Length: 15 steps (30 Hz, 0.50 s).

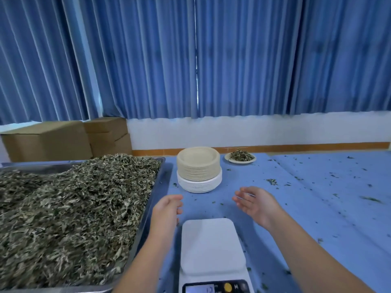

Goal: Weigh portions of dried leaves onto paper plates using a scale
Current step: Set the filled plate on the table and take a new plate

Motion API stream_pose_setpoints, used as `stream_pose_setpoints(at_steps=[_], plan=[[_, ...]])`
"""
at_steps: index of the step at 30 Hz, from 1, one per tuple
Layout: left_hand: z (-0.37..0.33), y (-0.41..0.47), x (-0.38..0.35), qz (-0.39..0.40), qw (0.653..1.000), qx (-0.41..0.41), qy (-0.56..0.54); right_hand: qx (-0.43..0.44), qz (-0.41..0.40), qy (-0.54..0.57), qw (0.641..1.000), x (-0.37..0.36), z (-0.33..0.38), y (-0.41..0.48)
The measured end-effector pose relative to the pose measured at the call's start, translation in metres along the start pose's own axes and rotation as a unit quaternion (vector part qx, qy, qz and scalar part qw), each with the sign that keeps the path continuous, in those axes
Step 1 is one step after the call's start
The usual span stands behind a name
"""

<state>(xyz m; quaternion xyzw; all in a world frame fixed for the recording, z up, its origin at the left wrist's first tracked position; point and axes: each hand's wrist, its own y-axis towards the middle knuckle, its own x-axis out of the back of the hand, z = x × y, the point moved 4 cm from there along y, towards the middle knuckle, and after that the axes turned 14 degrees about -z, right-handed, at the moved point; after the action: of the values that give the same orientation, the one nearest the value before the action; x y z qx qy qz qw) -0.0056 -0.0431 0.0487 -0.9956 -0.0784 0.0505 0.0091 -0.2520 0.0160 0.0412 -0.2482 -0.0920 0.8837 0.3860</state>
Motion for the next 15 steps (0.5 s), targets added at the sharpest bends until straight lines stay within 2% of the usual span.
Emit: stream_pose_setpoints(at_steps=[3, 6, 8, 11, 13, 15], plan=[[0.018, 0.004, 0.005, 0.000, 0.999, -0.029, 0.019, 0.065, -0.001, -0.085, 0.994, -0.013, 0.003, -0.001], [0.042, 0.006, 0.007, -0.013, 1.000, -0.020, 0.005, 0.194, 0.005, -0.234, 0.953, -0.038, 0.015, 0.002], [0.052, 0.012, 0.008, -0.018, 1.000, -0.009, -0.010, 0.305, 0.028, -0.326, 0.894, -0.065, 0.026, 0.007], [0.060, 0.021, 0.003, -0.005, 1.000, -0.003, 0.025, 0.448, 0.055, -0.455, 0.768, -0.110, 0.042, 0.019], [0.061, 0.022, 0.002, -0.004, 0.999, -0.002, 0.034, 0.491, 0.075, -0.533, 0.686, -0.137, 0.047, 0.026], [0.062, 0.023, 0.001, -0.004, 0.999, -0.004, 0.043, 0.475, 0.087, -0.614, 0.624, -0.156, 0.046, 0.037]])
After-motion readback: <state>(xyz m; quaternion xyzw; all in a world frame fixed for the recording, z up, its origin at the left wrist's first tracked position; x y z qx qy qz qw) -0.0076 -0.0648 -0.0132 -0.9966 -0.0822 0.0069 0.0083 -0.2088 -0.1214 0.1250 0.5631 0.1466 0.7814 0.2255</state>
